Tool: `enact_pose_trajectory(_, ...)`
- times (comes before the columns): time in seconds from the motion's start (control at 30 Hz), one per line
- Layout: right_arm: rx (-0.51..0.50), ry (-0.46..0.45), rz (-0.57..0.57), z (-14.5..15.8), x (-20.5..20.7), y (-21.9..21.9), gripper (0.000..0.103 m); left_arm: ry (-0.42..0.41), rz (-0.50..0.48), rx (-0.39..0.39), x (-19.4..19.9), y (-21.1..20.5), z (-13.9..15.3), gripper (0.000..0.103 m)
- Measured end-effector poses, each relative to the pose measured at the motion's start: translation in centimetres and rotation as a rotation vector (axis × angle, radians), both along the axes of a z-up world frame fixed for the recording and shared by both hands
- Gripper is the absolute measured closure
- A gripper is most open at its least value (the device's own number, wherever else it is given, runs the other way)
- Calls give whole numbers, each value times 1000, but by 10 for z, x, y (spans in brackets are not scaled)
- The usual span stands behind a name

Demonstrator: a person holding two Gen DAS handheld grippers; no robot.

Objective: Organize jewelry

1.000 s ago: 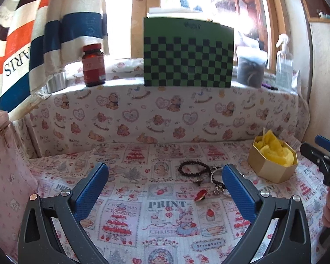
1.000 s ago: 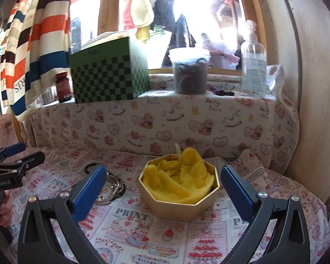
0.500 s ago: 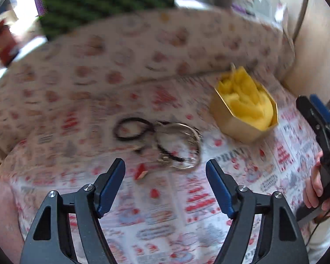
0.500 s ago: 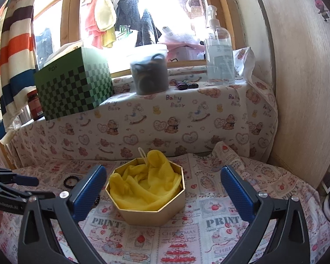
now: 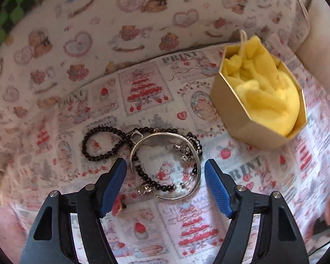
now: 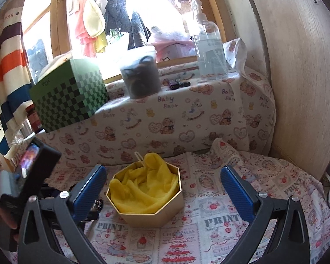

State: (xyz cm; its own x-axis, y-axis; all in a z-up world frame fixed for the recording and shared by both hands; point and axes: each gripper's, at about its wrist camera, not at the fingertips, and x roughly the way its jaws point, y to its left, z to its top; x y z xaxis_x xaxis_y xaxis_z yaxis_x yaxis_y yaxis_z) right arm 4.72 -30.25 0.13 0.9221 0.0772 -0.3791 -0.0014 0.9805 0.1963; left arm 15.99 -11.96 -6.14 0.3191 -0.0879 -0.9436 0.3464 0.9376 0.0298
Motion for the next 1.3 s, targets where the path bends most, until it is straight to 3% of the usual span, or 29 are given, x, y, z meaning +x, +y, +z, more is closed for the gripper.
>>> enact_pose_trajectory(0.07,-13,-5,-12,1,0,1,0,18,9,-34,6,4,-1,39)
enact_pose_trajectory(0.2,-16,8,-18,-2,3,1,0,4,47,-54,9,12,-1,40)
enact_pose_trajectory(0.4,-41,1,-34,-2,2,2,0,-101,66,-106,-15,32,34,41)
enact_pose_trajectory(0.5,-44,0,-37,-2,2,2,0,-192,102,-141,-35,50,53,41)
enact_pose_trajectory(0.63,-52,6,-34,-4,4,2,0,-316,178,-266,-58,88,69,40)
enact_pose_trajectory(0.77,-55,22,-11,-4,5,4,0,-341,273,-377,-59,135,64,40)
enact_pose_trajectory(0.93,-85,8,65,4,-1,12,0,-360,360,-366,-60,169,60,40)
enact_pose_trajectory(1.13,85,-33,183,31,-24,14,0,-410,411,-405,-68,198,62,40)
enact_pose_trajectory(1.3,-14,87,212,49,-9,63,0,-472,443,-353,-76,202,69,40)
